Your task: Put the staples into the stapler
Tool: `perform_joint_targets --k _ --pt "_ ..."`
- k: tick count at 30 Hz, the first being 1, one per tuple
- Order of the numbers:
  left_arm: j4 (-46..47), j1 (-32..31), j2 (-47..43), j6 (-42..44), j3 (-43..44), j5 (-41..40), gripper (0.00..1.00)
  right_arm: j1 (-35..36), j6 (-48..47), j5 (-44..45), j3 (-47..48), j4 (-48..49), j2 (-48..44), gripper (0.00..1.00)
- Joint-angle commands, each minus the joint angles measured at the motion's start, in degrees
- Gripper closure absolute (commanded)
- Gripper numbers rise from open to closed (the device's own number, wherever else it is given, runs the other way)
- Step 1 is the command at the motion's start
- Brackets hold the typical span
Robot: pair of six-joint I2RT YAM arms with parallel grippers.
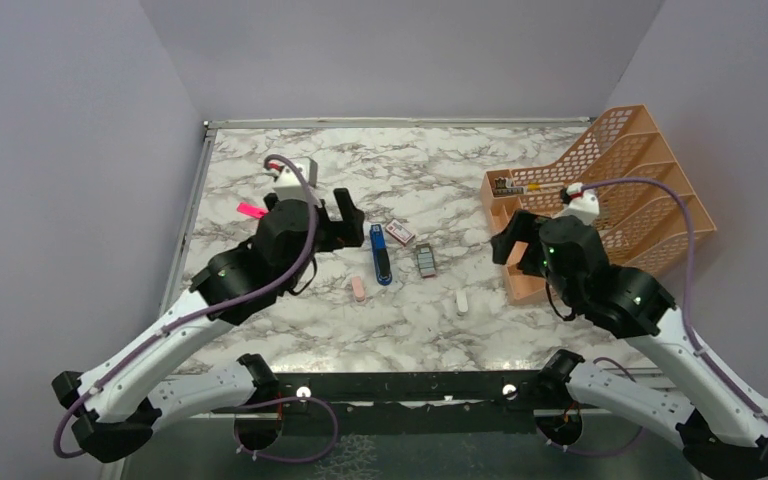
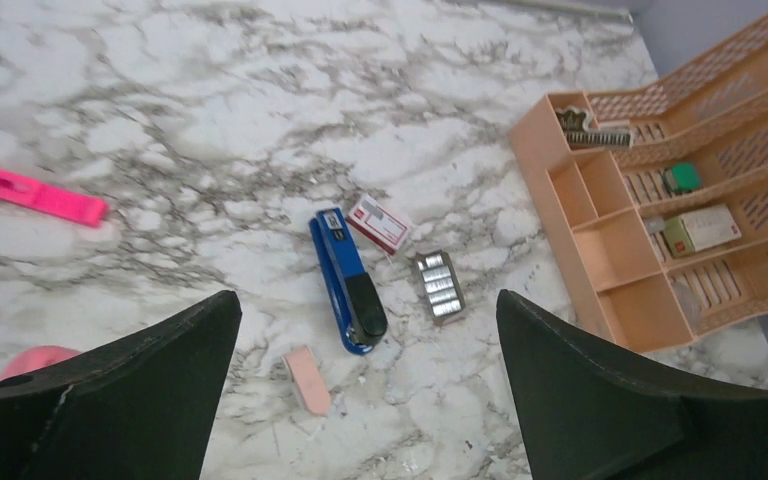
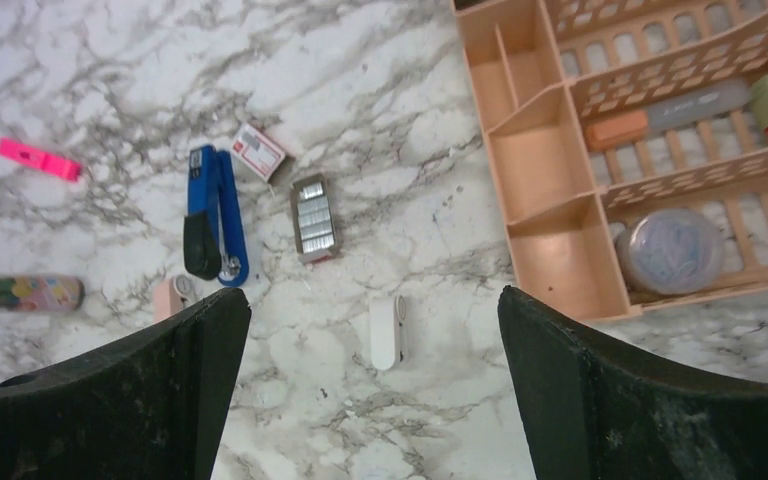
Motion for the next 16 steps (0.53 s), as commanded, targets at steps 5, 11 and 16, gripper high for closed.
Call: perform_joint_targets --k 5,11,16 --pt "-12.0 0.2 -9.3 9.1 9.4 -10.3 0.01 -0.1 -3.1 13.1 11.1 -10.6 -2.2 0.0" --pt "-16.7 0.2 -12.6 9.6 13.6 -14.6 0.01 -0.1 -4.3 14.5 12.8 -12.1 -5.6 0.0" --pt "-16.8 0.2 -14.0 9.9 13.7 -15.6 0.01 -0.1 -5.8 13.9 12.6 -11.5 -6.6 0.0"
